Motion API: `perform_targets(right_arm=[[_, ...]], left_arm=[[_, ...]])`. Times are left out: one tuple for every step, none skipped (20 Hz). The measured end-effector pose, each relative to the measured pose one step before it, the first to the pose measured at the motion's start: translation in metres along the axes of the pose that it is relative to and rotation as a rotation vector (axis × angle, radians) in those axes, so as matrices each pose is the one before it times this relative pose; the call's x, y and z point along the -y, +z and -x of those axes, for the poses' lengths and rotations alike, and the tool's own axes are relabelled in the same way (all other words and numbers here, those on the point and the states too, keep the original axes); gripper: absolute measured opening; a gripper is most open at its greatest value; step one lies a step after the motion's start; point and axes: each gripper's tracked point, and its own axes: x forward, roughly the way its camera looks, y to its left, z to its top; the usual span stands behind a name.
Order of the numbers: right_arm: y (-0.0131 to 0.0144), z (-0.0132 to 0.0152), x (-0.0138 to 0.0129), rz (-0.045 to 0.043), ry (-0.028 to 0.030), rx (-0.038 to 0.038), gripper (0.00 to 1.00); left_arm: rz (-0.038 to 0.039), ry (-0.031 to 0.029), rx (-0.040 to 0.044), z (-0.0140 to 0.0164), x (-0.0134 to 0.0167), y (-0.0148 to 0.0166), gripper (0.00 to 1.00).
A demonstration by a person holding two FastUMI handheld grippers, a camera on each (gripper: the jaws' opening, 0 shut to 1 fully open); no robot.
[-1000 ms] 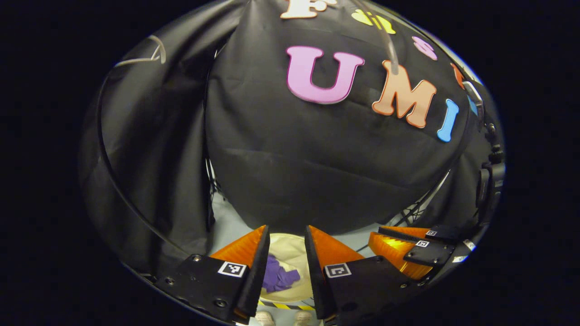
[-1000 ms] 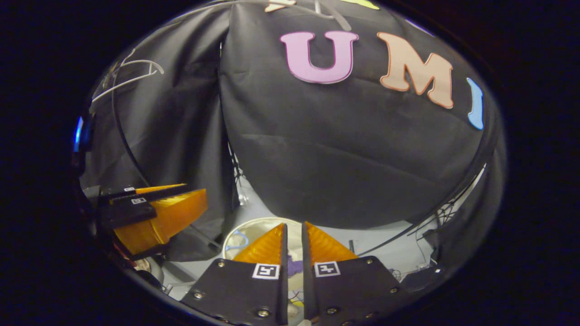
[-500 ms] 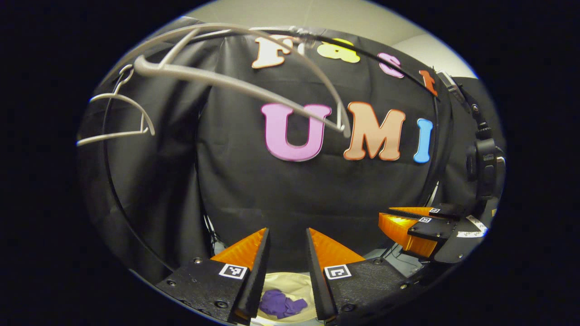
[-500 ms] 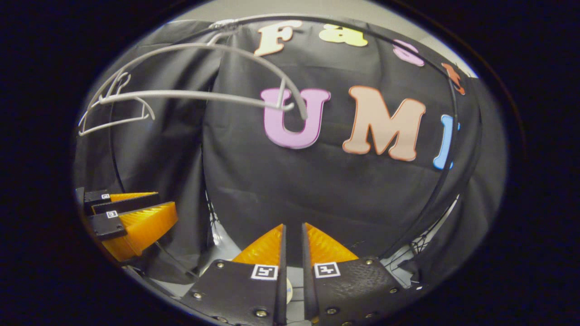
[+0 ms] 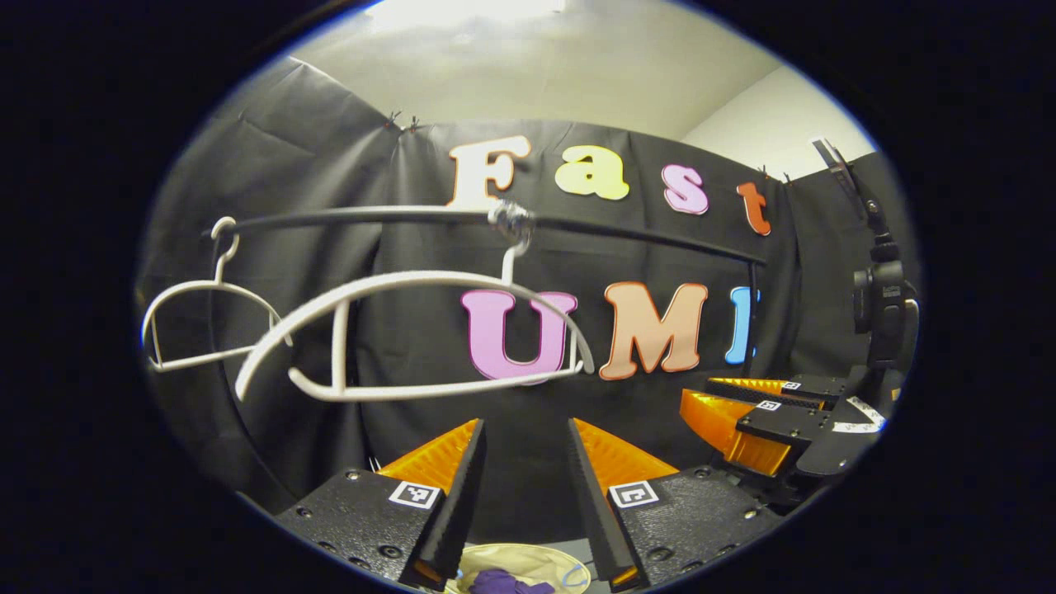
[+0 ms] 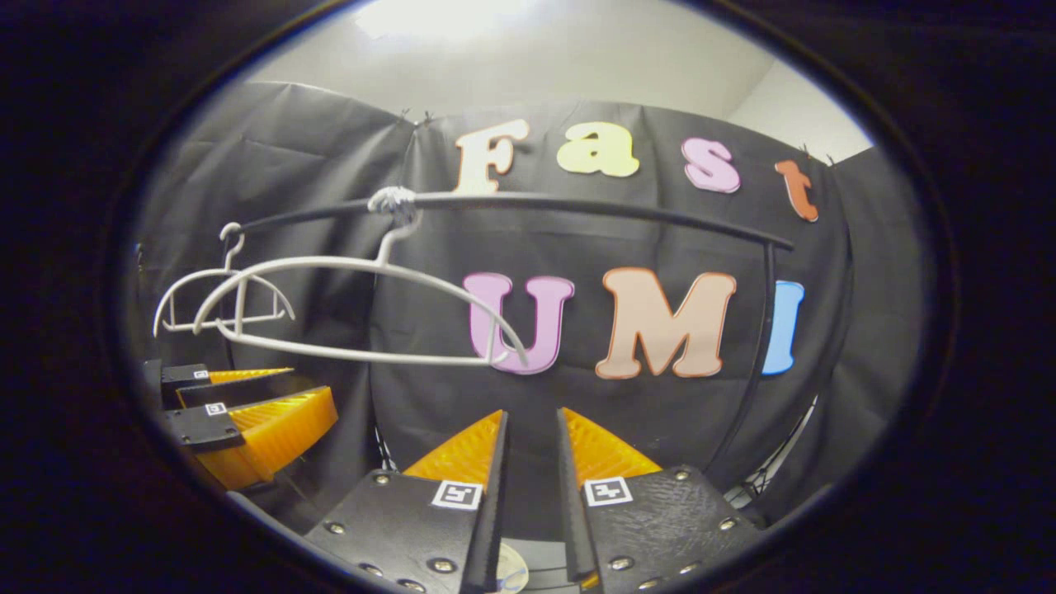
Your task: Grasp the clothes on the hanger with both hands and then place them into the laundry hamper below.
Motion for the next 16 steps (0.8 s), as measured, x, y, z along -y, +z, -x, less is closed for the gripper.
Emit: perform_targets(right_arm=[[0.00927, 0.0041, -0.00027, -0.00083, 0.00164, 0.01768, 0.35], [0.00905, 0.00287, 0.00024, -0.00644, -0.00036, 0.01801, 0.39], [0.00754, 0.0048, -0.00062, -0.0113, 0.00283, 0.01322, 0.45], [0.008, 0.00338, -0.00031, -0.01291, 0.00215, 0.01671, 0.46], [0.0052, 0.00024, -0.00015, -0.00762, -0.0014, 0.01395, 0.59], [0.00624, 0.00397, 0.00037, -0.00123, -0.0019, 0.01234, 0.63], [0.0042, 0.0024, 0.00128, 0.00219, -0.00271, 0.00851, 0.69], [0.00275, 0.00229, 0.00083, 0.00229, -0.00026, 0.00438, 0.75], [0.00397, 0.00201, 0.00195, 0.00231, -0.0056, 0.00697, 0.8], [0.00232, 0.00173, 0.00153, -0.00083, -0.00276, 0.00493, 0.84], [0.00186, 0.00148, -0.00076, -0.00513, -0.00008, 0.00412, 0.8], [0.00209, 0.00202, 0.00046, -0.00524, -0.00202, 0.00333, 0.8], [0.002, 0.00193, 0.00127, -0.00578, -0.00217, 0.00428, 0.8], [0.00274, 0.00153, 0.00128, -0.00419, -0.00298, 0.00479, 0.8], [0.00205, 0.00245, 0.0018, -0.0026, -0.00343, 0.00564, 0.8], [0.00181, 0.00201, 0.00134, -0.00229, -0.00246, 0.00137, 0.8]], left_arm=[[0.00376, -0.00265, 0.01141, 0.00165, 0.00187, 0.00828, 0.59], [0.00489, -0.00006, 0.00984, 0.00321, 0.0003, 0.00835, 0.67], [0.00247, 0.0009, 0.01063, 0.00239, 0.00056, 0.00615, 0.75], [-0.00167, 0.00674, 0.01226, 0.00412, -0.00006, 0.00797, 0.83], [-0.00526, 0.00013, 0.0118, -0.00033, -0.00112, 0.00555, 0.91], [-0.00465, -0.00178, 0.00629, 0.00172, 0.00012, 0.00568, 0.99], [-0.00196, 0.00238, 0.006, 0.00125, -0.00032, 0.00314, 0.97], [-0.00315, 0.00288, 0.00097, 0.00142, -0.00049, 0.00247, 0.96], [-0.00089, 0.00262, 0.00352, 0.00161, 0.00002, 0.00335, 0.92], [-0.00481, 0.00097, 0.00526, 0.00184, 0.00005, 0.00369, 0.92], [-0.00372, 0.0023, 0.00284, 0.00159, 0.00098, 0.00078, 0.92], [-0.00474, 0.00002, 0.004, 0.00125, 0.00091, 0.00221, 0.92], [-0.00248, -0.00107, 0.00265, 0.0005, 0.00067, 0.00131, 0.92], [-0.00229, -0.00221, 0.0033, 0.00002, 0.00218, 0.00222, 0.92], [-0.00208, -0.00354, 0.00255, 0.00059, 0.00238, 0.00162, 0.92], [-0.00117, -0.00427, 0.00104, 0.0002, 0.00266, 0.00205, 0.92]])
